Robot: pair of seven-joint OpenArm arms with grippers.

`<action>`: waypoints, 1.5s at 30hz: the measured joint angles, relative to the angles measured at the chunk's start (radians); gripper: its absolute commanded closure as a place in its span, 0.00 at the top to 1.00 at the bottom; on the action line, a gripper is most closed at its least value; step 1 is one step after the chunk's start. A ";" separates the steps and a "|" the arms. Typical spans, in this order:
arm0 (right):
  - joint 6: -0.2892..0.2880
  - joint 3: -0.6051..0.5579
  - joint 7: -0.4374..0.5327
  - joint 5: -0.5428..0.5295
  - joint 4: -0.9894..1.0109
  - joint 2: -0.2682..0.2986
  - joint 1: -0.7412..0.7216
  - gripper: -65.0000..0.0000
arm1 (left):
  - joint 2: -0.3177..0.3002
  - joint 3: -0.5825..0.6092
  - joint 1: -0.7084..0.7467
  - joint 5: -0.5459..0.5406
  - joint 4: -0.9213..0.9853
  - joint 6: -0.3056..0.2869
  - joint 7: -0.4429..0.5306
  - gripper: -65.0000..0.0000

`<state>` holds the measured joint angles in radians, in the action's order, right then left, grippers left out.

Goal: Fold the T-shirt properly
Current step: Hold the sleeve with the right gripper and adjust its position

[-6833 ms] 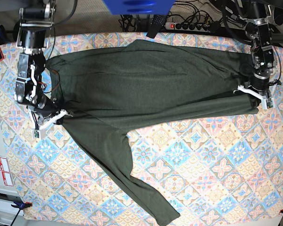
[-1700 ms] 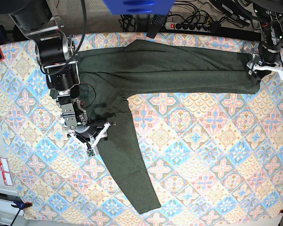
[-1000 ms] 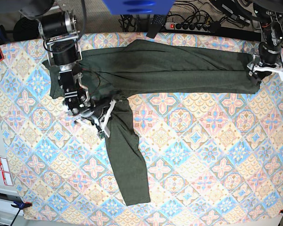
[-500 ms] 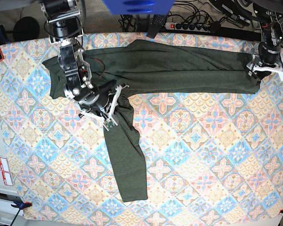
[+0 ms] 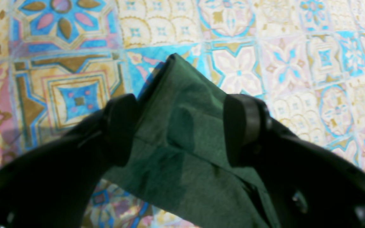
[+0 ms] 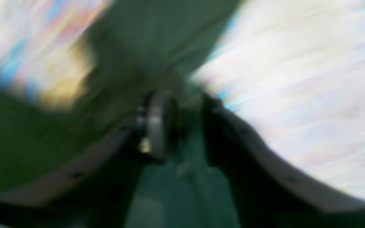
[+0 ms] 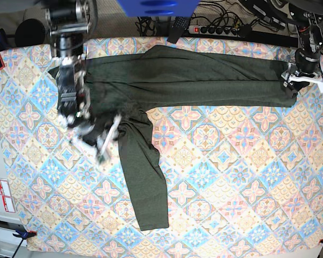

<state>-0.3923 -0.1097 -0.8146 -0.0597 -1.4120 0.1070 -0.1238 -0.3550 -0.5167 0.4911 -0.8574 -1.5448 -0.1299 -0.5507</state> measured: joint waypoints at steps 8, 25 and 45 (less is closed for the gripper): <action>-0.010 0.069 -0.004 -0.016 0.180 -0.003 -0.006 0.43 | 0.002 0.000 -0.001 0.000 0.000 -0.001 0.000 0.64; -0.003 0.065 0.048 -0.016 0.266 -0.005 -0.111 0.43 | 0.000 0.003 -0.020 0.003 0.000 -0.003 -0.002 0.64; -0.004 0.065 0.033 -0.008 0.272 -0.026 -0.095 0.43 | 0.000 0.030 -0.023 0.003 0.000 -0.001 -0.003 0.64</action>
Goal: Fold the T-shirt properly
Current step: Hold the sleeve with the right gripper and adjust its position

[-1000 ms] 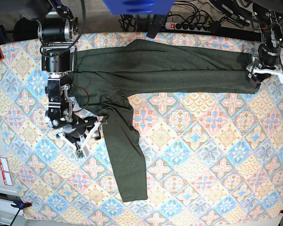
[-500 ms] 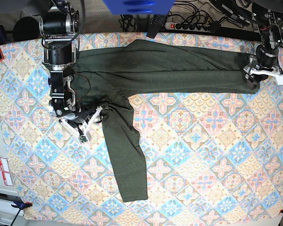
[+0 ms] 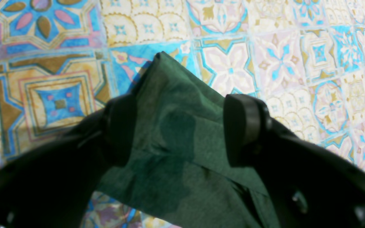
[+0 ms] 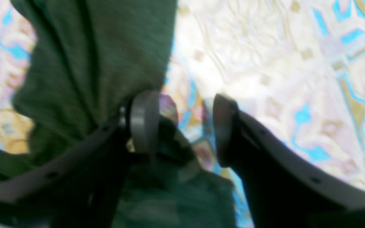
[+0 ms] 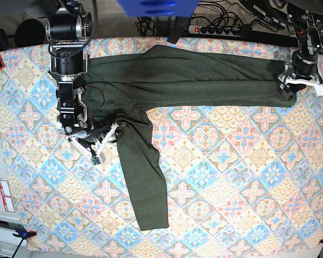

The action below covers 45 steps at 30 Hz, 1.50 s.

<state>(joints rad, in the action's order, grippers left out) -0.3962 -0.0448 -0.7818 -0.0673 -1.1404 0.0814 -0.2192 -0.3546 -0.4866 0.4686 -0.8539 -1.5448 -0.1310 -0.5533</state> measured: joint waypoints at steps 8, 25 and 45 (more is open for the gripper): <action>0.003 0.000 -0.001 0.000 0.000 -0.014 0.001 0.43 | 0.000 0.000 0.000 0.000 0.000 0.000 0.000 0.64; 0.000 -0.001 0.065 0.000 0.076 -0.042 -0.001 0.43 | 0.000 0.000 0.000 0.000 0.000 0.000 0.000 0.64; 0.003 -0.061 0.139 -0.023 0.145 -0.069 -0.013 0.00 | 0.000 0.000 0.000 0.000 0.000 0.000 0.000 0.64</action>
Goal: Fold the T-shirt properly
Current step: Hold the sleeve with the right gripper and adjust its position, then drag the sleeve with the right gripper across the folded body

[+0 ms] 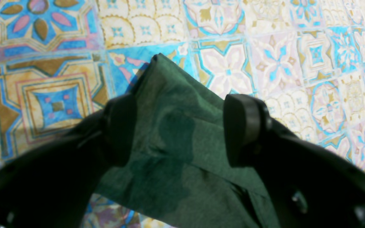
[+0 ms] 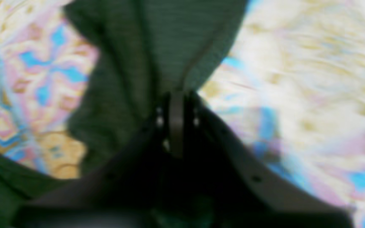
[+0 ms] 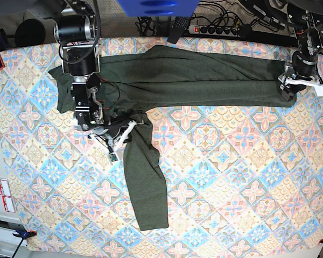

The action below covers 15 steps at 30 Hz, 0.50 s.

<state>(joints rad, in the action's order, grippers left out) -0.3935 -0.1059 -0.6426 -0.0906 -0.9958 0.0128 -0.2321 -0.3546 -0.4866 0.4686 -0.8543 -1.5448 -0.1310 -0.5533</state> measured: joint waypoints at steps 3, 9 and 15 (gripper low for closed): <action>-0.040 -0.009 -0.043 -0.056 -0.035 -0.008 0.013 0.01 | 0.000 0.000 0.000 0.000 0.000 0.000 0.000 0.64; -0.040 -0.015 -0.069 -0.189 -0.195 -0.009 0.042 0.01 | 0.000 0.000 0.000 0.000 0.000 0.000 0.003 0.64; -0.043 -0.015 -0.203 -0.205 -0.382 -0.007 0.118 0.01 | 0.000 0.000 -0.016 0.005 0.003 0.000 0.002 0.64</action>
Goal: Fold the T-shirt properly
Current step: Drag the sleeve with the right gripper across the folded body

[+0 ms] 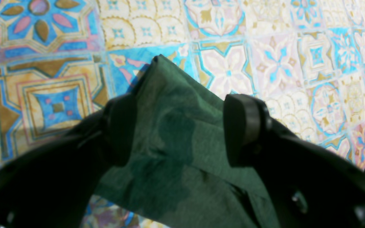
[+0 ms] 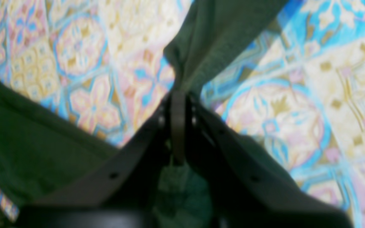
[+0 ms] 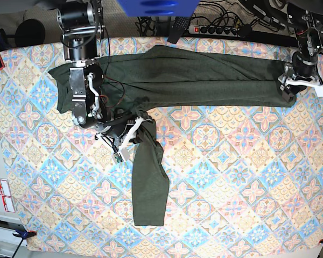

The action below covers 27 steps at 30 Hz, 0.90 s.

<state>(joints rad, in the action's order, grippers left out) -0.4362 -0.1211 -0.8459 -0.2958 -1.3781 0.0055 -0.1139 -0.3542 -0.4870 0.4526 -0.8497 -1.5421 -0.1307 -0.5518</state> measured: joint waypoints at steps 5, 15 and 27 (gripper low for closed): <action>0.002 0.000 -0.044 -0.007 -0.181 0.000 0.053 0.01 | 0.000 0.000 -0.019 0.001 0.001 0.000 0.002 0.64; -0.001 0.000 -0.082 -0.008 -0.337 0.000 0.219 0.01 | 0.000 0.000 -0.018 0.000 0.002 0.000 0.002 0.64; -0.002 -0.181 -0.082 -0.008 -0.441 0.002 0.342 0.01 | -0.001 -0.001 -0.018 0.000 0.001 0.000 0.002 0.64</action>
<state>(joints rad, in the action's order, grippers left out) -0.4385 -0.3019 -0.9279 -0.3038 -1.8194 0.0078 0.2279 -0.3550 -0.4877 0.4347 -0.8494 -1.5410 -0.1310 -0.5499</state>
